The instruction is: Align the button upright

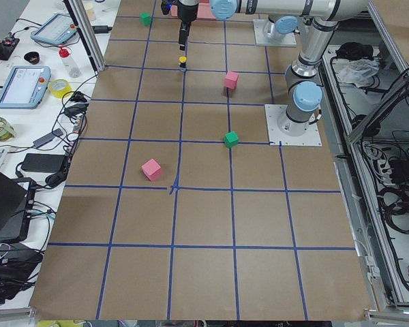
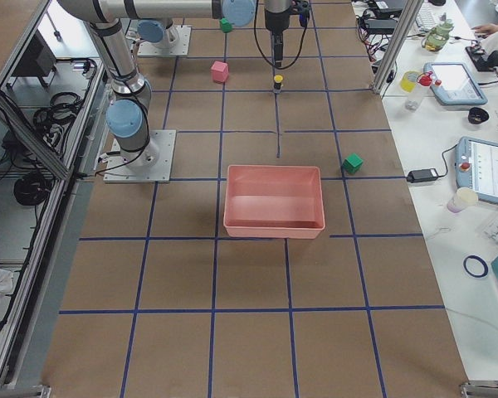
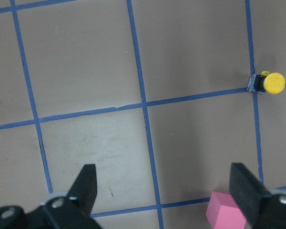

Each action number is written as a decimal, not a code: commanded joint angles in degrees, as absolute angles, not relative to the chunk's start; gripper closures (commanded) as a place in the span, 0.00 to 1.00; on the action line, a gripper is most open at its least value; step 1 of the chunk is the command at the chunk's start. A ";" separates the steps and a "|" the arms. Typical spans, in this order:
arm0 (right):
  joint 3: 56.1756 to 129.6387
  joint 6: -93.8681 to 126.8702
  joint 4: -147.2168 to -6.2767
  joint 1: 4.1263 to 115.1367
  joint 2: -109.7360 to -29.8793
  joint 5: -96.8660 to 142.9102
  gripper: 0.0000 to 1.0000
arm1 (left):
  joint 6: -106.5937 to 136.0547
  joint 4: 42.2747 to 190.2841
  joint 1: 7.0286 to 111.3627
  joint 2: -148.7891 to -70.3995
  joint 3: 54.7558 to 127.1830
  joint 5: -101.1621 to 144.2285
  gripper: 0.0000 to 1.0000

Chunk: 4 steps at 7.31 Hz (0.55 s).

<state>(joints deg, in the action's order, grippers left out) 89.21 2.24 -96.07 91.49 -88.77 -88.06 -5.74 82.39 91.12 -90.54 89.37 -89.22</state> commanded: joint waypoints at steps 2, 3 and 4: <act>89.30 2.63 -96.06 91.49 -88.77 -87.98 0.00 | -5.80 82.35 91.05 -90.44 89.47 -89.21 0.00; 89.38 2.72 -96.06 91.58 -88.68 -87.98 0.00 | -5.89 82.35 91.05 -90.44 89.47 -89.30 0.00; 89.38 2.72 -96.06 91.58 -88.77 -87.89 0.00 | -5.89 82.35 91.05 -90.44 89.47 -89.38 0.00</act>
<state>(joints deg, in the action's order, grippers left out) 89.35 2.66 -96.06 91.55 -88.73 -87.97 -5.85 82.35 91.06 -90.44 89.47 -89.28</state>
